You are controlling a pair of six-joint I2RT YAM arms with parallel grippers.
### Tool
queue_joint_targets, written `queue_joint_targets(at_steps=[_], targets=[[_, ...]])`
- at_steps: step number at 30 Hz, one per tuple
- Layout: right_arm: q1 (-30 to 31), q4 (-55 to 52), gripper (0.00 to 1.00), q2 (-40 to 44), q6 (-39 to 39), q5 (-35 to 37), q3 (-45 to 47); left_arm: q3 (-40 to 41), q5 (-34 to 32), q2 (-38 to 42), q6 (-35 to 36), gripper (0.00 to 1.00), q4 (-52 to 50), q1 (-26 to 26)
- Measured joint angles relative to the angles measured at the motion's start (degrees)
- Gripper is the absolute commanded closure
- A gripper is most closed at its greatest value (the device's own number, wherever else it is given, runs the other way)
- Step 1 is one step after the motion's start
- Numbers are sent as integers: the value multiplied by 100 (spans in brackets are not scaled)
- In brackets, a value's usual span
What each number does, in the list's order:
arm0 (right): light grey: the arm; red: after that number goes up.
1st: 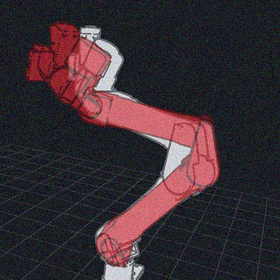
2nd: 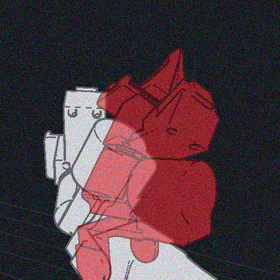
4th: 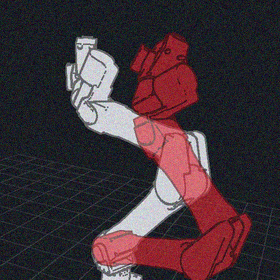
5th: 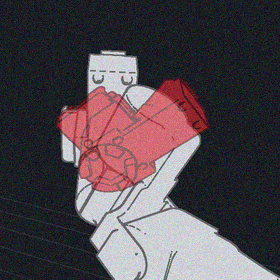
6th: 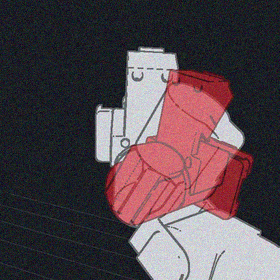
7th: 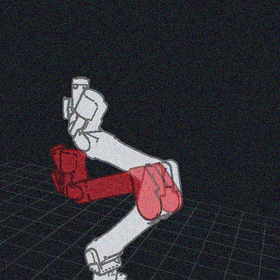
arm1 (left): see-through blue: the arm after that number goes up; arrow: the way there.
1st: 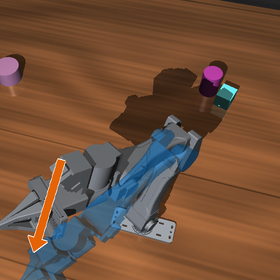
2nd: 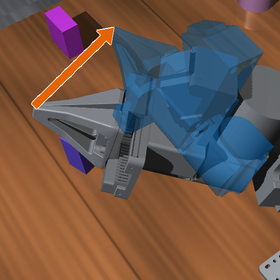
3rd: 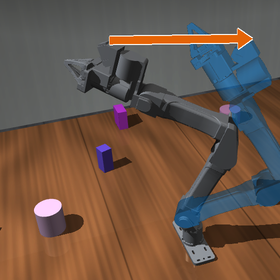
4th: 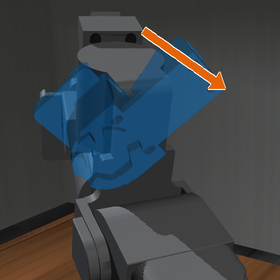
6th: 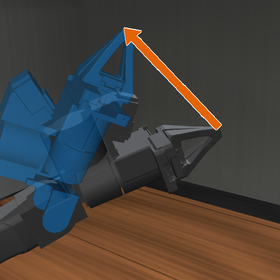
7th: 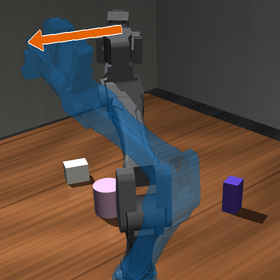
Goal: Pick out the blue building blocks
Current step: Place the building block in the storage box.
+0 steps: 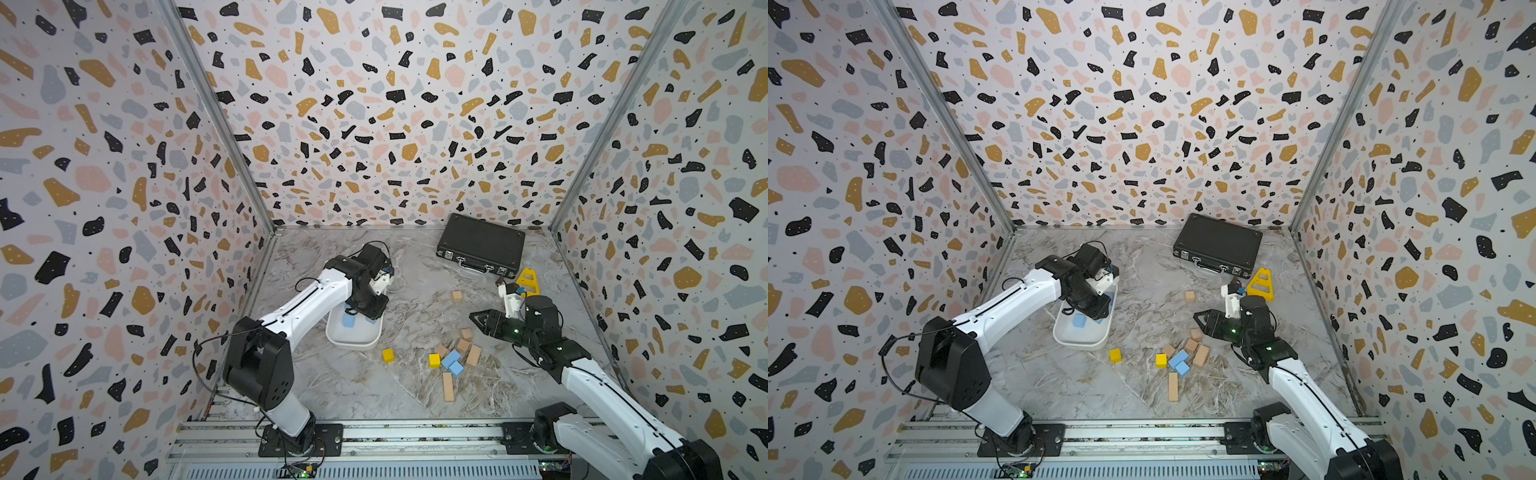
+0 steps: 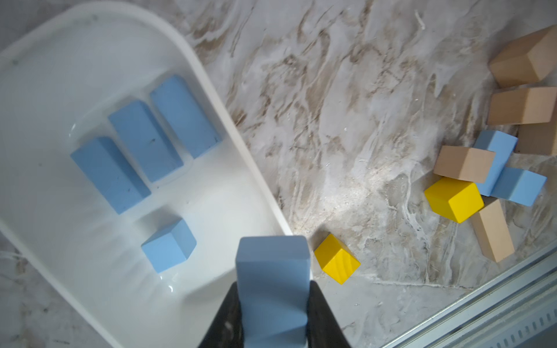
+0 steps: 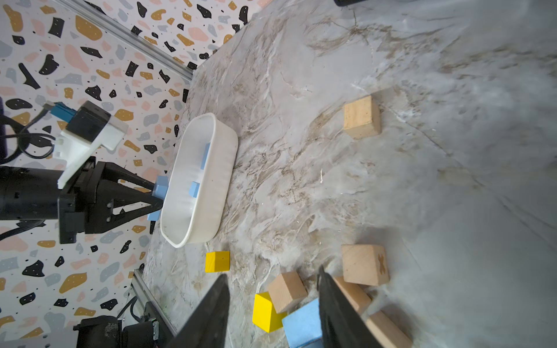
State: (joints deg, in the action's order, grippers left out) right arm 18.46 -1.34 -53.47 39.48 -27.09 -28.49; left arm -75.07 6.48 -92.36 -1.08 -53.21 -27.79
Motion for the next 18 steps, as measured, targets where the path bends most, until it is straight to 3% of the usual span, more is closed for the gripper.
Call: queue_joint_targets(at_steps=[7, 18], targets=[[304, 190, 50, -223, 4, 225, -142, 614, -170, -57, -588, 81, 601, 262], [380, 179, 50, -70, -2, 466, -160, 691, -420, -824, -1036, 80, 1150, 387]])
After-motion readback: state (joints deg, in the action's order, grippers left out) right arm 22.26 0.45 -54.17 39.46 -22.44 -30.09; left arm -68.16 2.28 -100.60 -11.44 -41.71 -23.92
